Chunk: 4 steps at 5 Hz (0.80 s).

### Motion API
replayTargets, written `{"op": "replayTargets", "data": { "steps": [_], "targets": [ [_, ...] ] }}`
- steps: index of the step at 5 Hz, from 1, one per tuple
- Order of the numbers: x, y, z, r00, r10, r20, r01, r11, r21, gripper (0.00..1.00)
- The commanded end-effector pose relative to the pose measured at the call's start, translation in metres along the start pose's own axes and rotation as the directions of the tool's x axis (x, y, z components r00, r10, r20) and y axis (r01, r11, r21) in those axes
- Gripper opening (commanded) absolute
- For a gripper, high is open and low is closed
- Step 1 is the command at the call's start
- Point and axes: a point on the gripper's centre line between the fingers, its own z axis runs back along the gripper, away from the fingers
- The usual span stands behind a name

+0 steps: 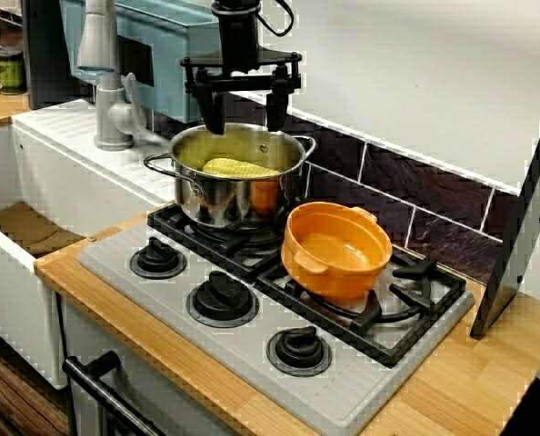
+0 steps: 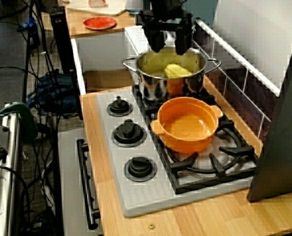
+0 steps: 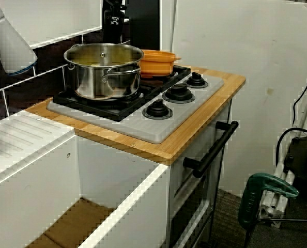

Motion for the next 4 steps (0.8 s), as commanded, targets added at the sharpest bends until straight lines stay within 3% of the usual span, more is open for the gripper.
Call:
{"op": "replayTargets", "data": {
  "steps": [1,4],
  "targets": [
    [-0.025,-0.020,0.030,0.978,-0.168,0.126,0.177,0.982,-0.067,1.00],
    [-0.078,-0.057,0.033,0.936,-0.326,0.130,0.336,0.940,-0.063,1.00]
  ]
}}
